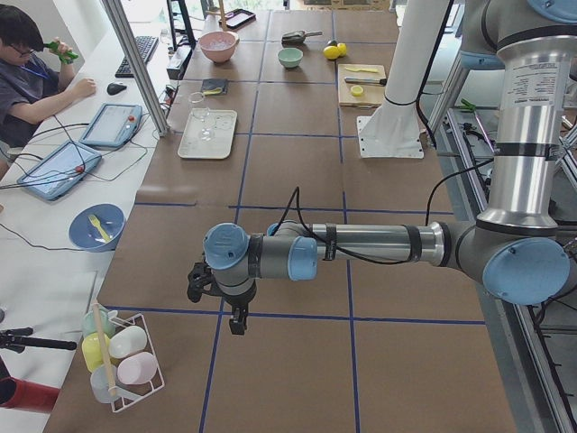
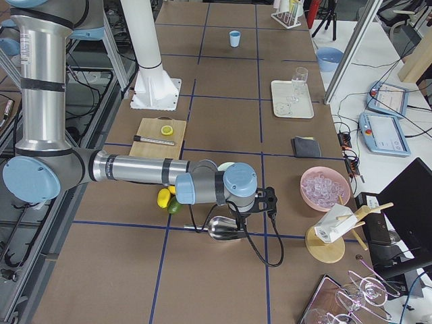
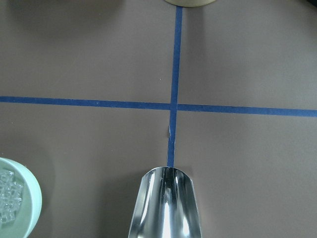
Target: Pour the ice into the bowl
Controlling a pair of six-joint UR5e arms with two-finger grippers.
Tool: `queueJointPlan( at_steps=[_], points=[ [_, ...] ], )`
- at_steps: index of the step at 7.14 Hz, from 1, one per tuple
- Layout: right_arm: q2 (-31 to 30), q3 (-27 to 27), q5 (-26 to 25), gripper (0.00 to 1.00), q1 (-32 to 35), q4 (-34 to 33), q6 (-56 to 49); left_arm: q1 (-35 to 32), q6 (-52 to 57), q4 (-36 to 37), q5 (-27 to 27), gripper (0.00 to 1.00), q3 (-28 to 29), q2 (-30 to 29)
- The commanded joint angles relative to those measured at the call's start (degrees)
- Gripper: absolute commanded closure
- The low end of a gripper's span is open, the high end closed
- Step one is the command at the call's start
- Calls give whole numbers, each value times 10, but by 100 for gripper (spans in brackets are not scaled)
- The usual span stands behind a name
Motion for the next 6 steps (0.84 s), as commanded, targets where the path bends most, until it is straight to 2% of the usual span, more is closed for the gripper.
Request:
queueJointPlan(
  at_steps=[1, 6],
  points=[
    [2, 0, 0, 0, -3, 1, 2, 0, -1, 0, 0, 0, 0, 0],
    [4, 2, 2, 0, -3, 1, 2, 0, -32, 0, -4, 0, -12, -3]
  ],
)
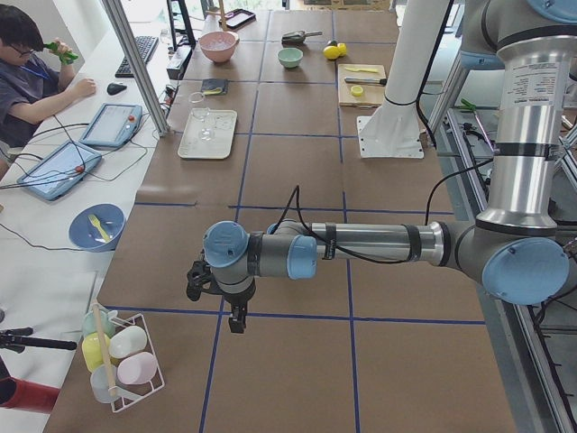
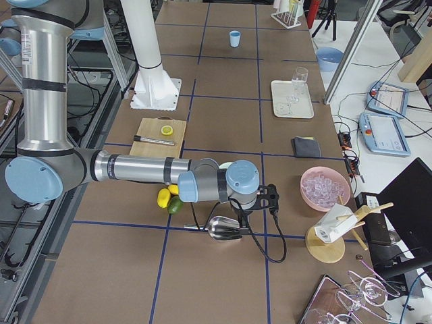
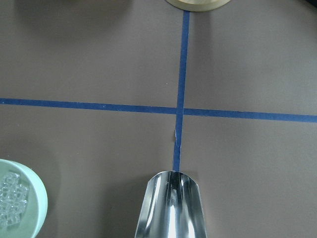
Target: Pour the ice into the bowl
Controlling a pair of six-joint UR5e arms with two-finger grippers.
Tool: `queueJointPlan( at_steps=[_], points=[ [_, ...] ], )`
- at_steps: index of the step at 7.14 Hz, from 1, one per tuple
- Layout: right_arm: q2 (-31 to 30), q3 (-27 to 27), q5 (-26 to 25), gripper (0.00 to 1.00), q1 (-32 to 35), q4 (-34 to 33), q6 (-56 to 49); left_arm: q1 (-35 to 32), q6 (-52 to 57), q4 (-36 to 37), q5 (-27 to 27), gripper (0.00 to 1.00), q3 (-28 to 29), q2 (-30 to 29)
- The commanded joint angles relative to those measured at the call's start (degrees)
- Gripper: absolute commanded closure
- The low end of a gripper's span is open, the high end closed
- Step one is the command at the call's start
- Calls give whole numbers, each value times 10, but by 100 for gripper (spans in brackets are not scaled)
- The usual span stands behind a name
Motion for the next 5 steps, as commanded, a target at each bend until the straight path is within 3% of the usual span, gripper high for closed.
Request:
queueJointPlan(
  at_steps=[1, 5],
  points=[
    [0, 0, 2, 0, 0, 0, 0, 0, -6, -3, -33, 0, -4, -1],
    [0, 0, 3, 0, 0, 0, 0, 0, -6, -9, -40, 0, -3, 0]
  ],
)
